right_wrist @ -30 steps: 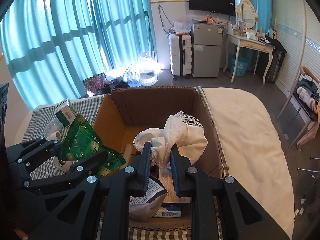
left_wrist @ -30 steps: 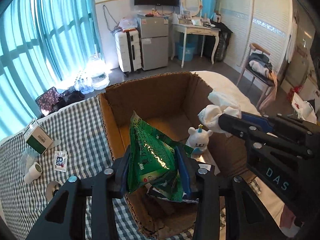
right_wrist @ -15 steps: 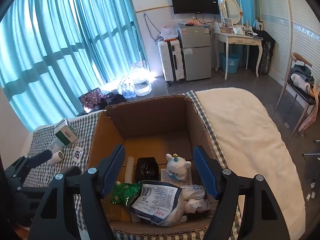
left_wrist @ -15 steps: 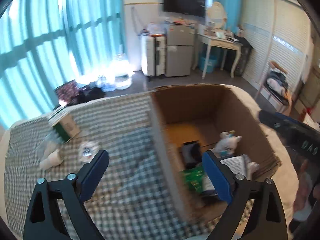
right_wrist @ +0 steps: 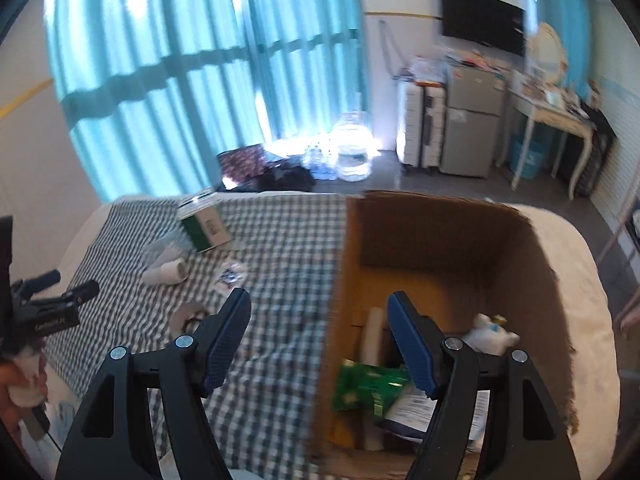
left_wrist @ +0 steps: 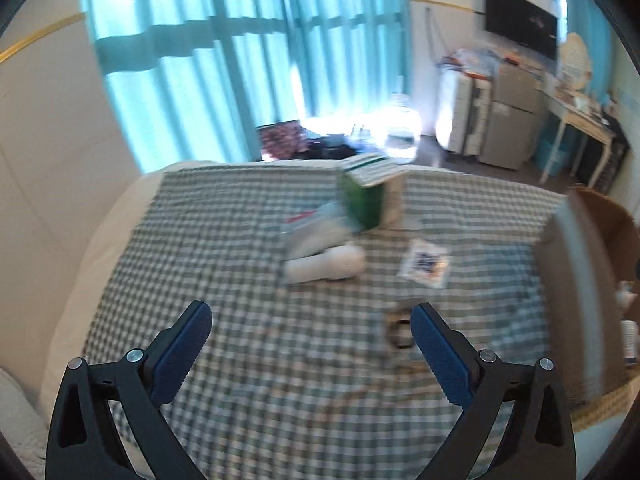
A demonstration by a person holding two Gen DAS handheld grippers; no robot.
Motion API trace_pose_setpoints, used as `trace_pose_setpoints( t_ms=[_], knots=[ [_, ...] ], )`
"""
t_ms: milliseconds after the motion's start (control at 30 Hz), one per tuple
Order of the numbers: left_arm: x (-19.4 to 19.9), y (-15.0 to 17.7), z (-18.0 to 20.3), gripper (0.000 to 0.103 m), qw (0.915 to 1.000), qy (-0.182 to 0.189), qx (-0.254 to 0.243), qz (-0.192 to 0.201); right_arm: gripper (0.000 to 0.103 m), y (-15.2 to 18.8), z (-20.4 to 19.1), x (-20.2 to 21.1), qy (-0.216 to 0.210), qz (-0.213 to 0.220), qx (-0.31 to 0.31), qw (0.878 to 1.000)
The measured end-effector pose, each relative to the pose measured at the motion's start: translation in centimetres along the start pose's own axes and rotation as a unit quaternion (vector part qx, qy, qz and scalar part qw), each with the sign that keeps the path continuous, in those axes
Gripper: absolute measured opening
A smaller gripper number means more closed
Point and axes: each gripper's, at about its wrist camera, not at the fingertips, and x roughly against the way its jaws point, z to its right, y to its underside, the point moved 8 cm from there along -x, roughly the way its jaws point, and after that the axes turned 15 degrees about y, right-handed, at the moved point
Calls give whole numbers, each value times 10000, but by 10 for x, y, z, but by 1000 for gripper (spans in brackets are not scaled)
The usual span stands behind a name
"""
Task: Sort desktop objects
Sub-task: 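Move both tools back over the grey tape roll on the bed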
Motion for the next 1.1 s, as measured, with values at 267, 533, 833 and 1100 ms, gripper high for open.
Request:
trace_pose_setpoints(
  t_ms=[267, 533, 833, 1100],
  knots=[
    [-50, 44, -48, 103, 9986, 169, 499, -72, 73, 25, -123, -41, -909, -487, 650, 9925],
    [-92, 55, -55, 103, 9961, 552, 610, -311, 73, 72, -190, -111, -1264, -1531, 1065, 9743],
    [-126, 70, -73, 103, 9901, 555, 1008, -802, 73, 89, -212, -155, -828, -1804, 1425, 9697],
    [-128, 74, -73, 103, 9889, 572, 1058, -874, 73, 98, -219, -164, -444, -1635, 1902, 9670]
  ],
)
